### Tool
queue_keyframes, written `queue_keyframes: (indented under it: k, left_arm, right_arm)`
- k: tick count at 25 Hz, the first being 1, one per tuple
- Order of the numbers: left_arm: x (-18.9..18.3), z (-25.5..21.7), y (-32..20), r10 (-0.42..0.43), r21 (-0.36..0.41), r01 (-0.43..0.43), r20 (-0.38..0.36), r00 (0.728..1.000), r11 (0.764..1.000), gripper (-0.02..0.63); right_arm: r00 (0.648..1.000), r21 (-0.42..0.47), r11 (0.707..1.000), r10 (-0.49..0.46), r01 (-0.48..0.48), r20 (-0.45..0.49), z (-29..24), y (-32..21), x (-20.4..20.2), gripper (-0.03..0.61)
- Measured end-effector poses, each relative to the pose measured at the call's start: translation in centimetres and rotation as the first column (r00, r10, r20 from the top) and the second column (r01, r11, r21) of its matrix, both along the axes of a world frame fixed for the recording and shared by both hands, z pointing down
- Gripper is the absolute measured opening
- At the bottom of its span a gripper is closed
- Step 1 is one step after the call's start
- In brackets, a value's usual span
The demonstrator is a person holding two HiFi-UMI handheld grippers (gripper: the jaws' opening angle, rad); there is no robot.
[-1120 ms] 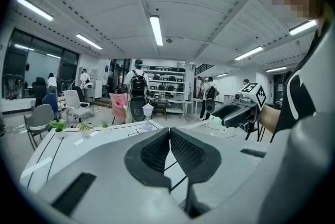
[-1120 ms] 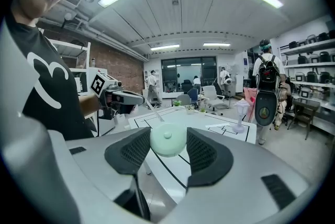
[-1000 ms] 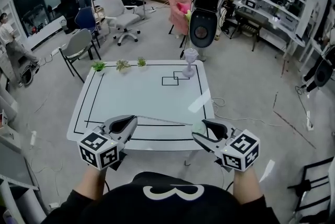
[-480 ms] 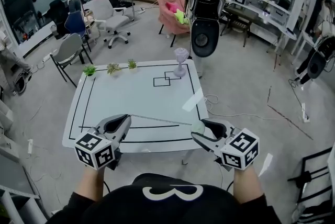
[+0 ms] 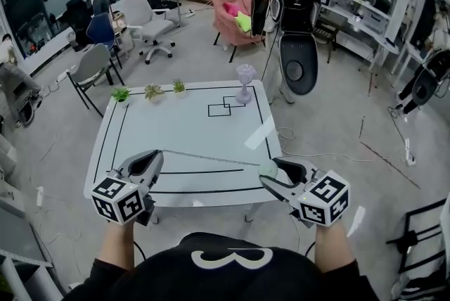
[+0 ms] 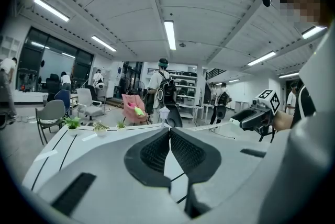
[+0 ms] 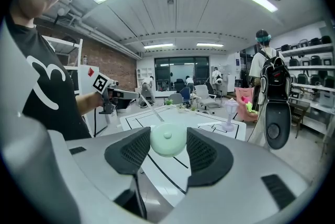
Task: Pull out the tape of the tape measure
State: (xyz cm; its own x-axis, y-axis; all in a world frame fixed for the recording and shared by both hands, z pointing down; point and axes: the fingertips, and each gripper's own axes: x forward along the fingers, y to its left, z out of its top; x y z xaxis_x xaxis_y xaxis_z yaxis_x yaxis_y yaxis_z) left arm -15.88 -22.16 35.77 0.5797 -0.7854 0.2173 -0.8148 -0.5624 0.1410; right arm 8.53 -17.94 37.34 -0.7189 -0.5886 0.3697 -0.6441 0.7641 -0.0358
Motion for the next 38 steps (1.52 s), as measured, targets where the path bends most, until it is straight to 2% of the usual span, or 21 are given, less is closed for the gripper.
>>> queue_keyframes:
  k: [7,12,21,25,29,33,38]
  left_arm:
    - [-2.2,0.0,-0.7,-0.035,0.009,0.035,-0.005,0.999,0.999,0.014]
    - [-4.4,0.4,-1.6,-0.092,0.003,0.092,-0.012,0.996,0.996,0.014]
    - [-4.8,2.8,-2.9,-0.086,-0.046,0.085,-0.02,0.996,0.995,0.014]
    - [-4.6,4.5,-3.5,-0.081,-0.076,0.079,-0.015,0.997,0.994,0.014]
    - [-4.0,6.4,-4.0,-0.062,-0.102,0.063,0.014,0.998,0.993,0.014]
    - [-3.6,9.3,-4.2,-0.048,-0.162,0.055,0.049,0.998,0.985,0.014]
    - [-3.0,14.3,-4.2,-0.016,-0.258,0.051,0.135,0.991,0.965,0.014]
  right_arm:
    - [1.0,0.0,1.0,0.0,0.0,-0.021,0.0,-0.9,-0.4,0.221]
    - [0.998,-0.009,1.0,0.003,-0.004,-0.057,0.8,-1.9,-1.0,0.221]
    - [0.997,-0.04,0.999,-0.014,0.011,-0.074,2.3,-4.4,-2.8,0.221]
    - [0.996,-0.07,0.997,0.007,-0.013,-0.083,4.1,-5.8,-2.5,0.221]
    - [0.994,-0.103,0.994,0.028,-0.039,-0.104,6.7,-6.9,-2.0,0.221]
    - [0.99,-0.167,0.985,0.026,-0.049,-0.138,10.8,-7.6,-1.7,0.221]
    - [0.978,-0.221,0.972,0.03,-0.077,-0.208,15.7,-8.6,-1.4,0.221]
